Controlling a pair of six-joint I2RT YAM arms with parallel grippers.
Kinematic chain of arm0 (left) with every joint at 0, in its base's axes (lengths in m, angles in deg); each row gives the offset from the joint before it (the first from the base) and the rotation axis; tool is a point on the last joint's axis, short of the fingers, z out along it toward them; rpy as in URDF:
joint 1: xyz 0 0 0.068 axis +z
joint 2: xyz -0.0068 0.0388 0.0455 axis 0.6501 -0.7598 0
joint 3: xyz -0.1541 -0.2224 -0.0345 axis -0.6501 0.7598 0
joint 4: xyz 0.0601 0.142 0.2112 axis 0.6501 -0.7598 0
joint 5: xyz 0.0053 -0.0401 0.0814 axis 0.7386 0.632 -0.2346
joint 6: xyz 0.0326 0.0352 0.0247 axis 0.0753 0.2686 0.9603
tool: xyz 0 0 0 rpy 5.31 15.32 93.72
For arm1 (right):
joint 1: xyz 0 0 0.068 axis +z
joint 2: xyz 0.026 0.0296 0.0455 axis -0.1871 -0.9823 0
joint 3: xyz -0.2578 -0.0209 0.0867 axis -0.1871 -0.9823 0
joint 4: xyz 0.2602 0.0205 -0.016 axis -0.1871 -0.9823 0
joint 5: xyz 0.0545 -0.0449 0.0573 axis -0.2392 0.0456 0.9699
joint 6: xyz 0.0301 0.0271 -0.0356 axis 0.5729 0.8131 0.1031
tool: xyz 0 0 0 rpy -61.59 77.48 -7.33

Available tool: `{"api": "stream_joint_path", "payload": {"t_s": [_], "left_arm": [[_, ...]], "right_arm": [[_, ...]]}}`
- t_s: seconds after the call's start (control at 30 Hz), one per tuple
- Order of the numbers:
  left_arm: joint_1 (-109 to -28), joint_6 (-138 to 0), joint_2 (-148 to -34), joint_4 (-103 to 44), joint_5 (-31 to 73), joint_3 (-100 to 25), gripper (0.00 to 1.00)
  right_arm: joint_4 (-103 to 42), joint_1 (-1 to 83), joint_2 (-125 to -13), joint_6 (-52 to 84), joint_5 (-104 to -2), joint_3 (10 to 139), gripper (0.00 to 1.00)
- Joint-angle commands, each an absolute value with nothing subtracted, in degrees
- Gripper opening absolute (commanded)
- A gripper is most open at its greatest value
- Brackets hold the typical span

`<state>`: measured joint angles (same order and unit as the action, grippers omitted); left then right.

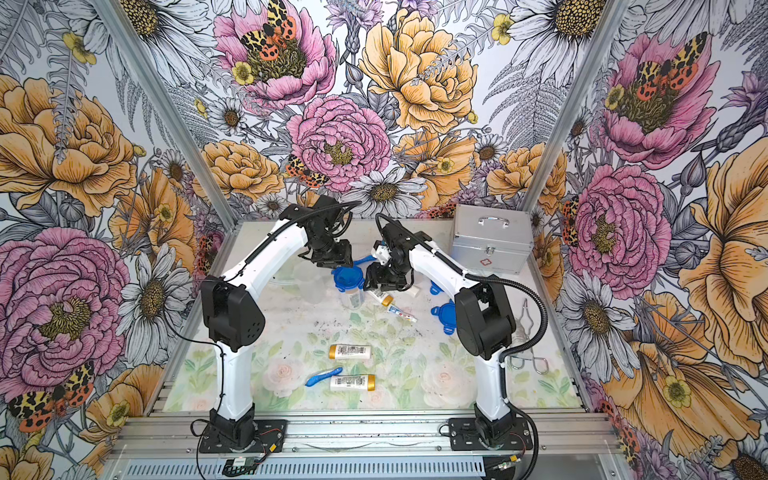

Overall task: Pack away toiletry kits
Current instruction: Close the fastener on the container.

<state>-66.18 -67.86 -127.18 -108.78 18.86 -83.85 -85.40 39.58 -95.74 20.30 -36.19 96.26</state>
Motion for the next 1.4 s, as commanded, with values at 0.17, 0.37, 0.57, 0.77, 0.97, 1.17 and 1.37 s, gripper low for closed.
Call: {"api": "stream_joint_path", "payload": {"t_s": [0.17, 0.37, 0.57, 0.77, 0.97, 1.17, 1.37], "left_arm": [[-66.1, -69.1, -124.7, -107.0, 23.5, -79.7, 0.62], [-65.9, -72.2, -123.3, -103.5, 28.0, -76.4, 0.62], [-65.8, -75.6, -122.1, -99.7, 32.0, -72.6, 0.63], [-65.7, -77.2, -120.9, -98.4, 32.6, -70.1, 0.64], [-65.6, -79.5, -119.6, -95.9, 34.2, -67.3, 0.65], [-64.9, -79.9, -118.9, -95.8, 31.6, -66.8, 0.7], [-63.3, -79.7, -117.6, -95.9, 28.7, -66.3, 0.76]], "right_arm": [[-82.5, 39.7, -98.3, 21.8, -35.9, 97.7, 0.62], [-81.3, 39.7, -99.0, 22.3, -35.4, 97.8, 0.61], [-80.4, 39.6, -100.4, 22.6, -34.7, 99.2, 0.61], [-79.8, 39.5, -100.6, 22.7, -34.4, 98.9, 0.61], [-79.5, 39.6, -100.5, 22.8, -34.4, 98.5, 0.61], [-79.2, 39.6, -99.7, 22.8, -34.7, 97.1, 0.61], [-79.1, 39.6, -98.8, 22.7, -34.9, 95.7, 0.61]]}}
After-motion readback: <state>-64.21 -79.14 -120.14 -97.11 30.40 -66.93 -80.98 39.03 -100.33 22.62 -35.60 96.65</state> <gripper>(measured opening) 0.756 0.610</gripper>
